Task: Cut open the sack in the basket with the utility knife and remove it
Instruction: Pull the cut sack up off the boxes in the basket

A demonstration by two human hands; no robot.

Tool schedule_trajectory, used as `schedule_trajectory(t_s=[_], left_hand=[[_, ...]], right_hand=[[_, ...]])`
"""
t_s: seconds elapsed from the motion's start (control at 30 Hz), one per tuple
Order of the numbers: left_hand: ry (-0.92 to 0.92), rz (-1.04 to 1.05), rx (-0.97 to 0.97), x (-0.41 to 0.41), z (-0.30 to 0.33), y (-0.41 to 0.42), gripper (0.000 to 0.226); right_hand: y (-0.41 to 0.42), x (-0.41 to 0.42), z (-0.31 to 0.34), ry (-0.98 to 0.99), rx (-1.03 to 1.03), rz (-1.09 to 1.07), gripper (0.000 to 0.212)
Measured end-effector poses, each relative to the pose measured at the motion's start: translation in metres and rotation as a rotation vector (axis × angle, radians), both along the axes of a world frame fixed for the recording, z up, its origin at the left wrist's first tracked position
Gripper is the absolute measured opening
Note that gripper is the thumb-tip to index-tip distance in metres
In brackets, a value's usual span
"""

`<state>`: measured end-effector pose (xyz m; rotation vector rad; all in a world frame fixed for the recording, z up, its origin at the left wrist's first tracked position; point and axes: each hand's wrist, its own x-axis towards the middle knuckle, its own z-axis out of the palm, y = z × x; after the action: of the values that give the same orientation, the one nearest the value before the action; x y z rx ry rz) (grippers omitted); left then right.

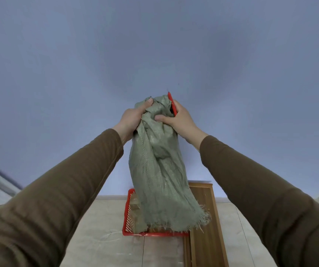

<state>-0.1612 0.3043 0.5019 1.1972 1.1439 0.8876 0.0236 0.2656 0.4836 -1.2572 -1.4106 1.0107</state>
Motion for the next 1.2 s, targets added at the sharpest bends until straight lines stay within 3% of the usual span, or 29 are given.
schedule_trajectory(t_s=[0.13,0.2,0.3,0.4,0.5,0.63,0.7,0.77,0.83,0.97,1.03,1.1,1.2], left_hand=[[-0.082,-0.062,0.084,0.015,-0.001,-0.008,0.077],[-0.021,-0.145,0.182,0.016,-0.008,-0.013,0.081],[0.038,-0.215,0.319,0.012,-0.024,-0.018,0.103],[0.078,-0.214,0.369,0.008,-0.034,-0.018,0.115],[0.115,-0.110,0.310,0.000,-0.037,-0.018,0.102],[0.125,0.025,0.230,-0.006,-0.037,-0.013,0.070],[0.101,0.075,0.189,-0.008,-0.034,-0.011,0.068],[0.099,0.147,0.152,-0.010,-0.027,-0.010,0.068],[0.114,0.197,0.117,-0.011,-0.022,-0.010,0.070],[0.048,0.075,0.114,-0.001,-0.023,-0.015,0.070],[0.030,-0.017,0.121,0.001,-0.027,-0.016,0.084],[0.060,-0.069,0.143,-0.001,-0.031,-0.017,0.107],[0.049,-0.175,0.189,-0.003,-0.040,-0.022,0.116]], right_hand=[[0.009,-0.011,-0.001,0.090,-0.049,-0.206,0.049],[0.011,-0.013,0.001,0.265,-0.138,-0.234,0.041],[0.013,-0.015,0.009,0.528,-0.391,-0.169,0.033],[0.013,-0.012,0.012,0.607,-0.557,-0.031,0.035],[0.011,-0.009,0.005,0.552,-0.548,-0.029,0.040],[0.007,-0.005,-0.009,0.078,-0.302,-0.148,0.076],[0.002,0.001,-0.014,-0.024,-0.207,-0.047,0.085],[-0.007,0.003,-0.014,-0.049,-0.152,0.095,0.076],[-0.009,0.002,-0.020,-0.034,-0.118,0.155,0.068],[-0.006,-0.005,-0.028,0.139,-0.152,-0.070,0.044],[-0.006,-0.006,-0.025,0.256,-0.193,-0.149,0.032],[-0.007,-0.008,-0.022,0.334,-0.272,-0.212,0.032],[-0.005,-0.014,-0.020,0.507,-0.448,-0.190,0.043]])
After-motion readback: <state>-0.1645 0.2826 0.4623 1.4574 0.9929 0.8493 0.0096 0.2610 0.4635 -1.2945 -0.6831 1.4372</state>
